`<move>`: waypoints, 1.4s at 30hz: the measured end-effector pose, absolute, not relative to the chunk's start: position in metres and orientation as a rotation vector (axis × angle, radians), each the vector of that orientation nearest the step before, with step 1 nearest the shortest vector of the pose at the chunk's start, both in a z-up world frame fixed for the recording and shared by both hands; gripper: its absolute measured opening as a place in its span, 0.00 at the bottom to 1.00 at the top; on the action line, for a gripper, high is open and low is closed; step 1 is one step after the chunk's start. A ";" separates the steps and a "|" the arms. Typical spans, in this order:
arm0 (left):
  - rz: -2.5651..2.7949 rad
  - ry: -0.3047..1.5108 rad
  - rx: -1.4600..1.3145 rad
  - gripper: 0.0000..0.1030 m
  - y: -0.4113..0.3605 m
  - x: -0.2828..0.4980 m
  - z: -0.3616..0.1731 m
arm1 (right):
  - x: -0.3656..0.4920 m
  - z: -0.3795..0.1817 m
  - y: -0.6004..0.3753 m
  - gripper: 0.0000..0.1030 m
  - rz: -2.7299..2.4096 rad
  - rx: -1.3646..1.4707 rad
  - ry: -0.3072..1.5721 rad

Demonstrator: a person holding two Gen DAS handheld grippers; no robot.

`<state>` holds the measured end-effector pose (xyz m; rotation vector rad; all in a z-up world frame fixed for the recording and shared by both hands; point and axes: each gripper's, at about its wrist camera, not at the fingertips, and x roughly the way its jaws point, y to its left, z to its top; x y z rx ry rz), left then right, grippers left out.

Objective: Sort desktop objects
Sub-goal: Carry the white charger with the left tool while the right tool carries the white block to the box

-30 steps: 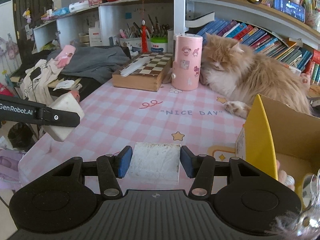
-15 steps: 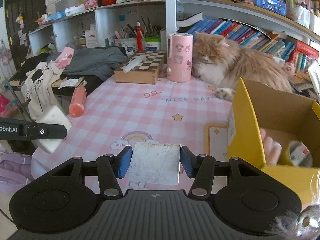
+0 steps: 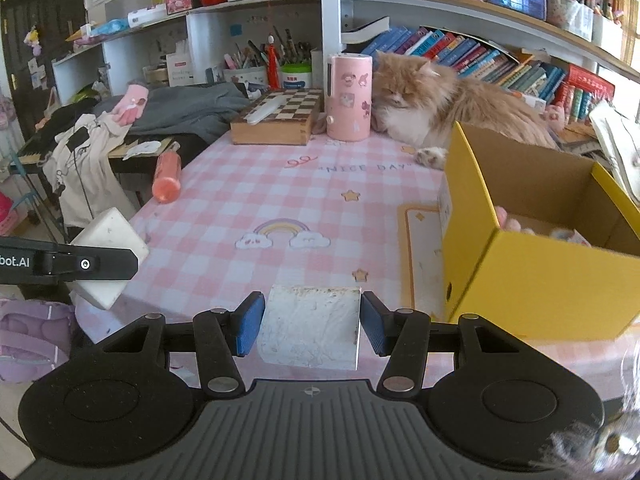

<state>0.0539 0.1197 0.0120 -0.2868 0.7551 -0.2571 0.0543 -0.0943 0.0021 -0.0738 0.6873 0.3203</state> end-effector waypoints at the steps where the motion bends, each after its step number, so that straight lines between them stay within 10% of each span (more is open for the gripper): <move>1: -0.263 0.757 -0.284 0.24 0.119 0.052 0.012 | 0.051 0.001 -0.096 0.48 0.315 -0.072 0.691; 42: -0.648 0.841 -0.145 0.24 -0.056 0.070 0.008 | -0.006 -0.002 -0.248 0.48 -0.039 0.038 0.765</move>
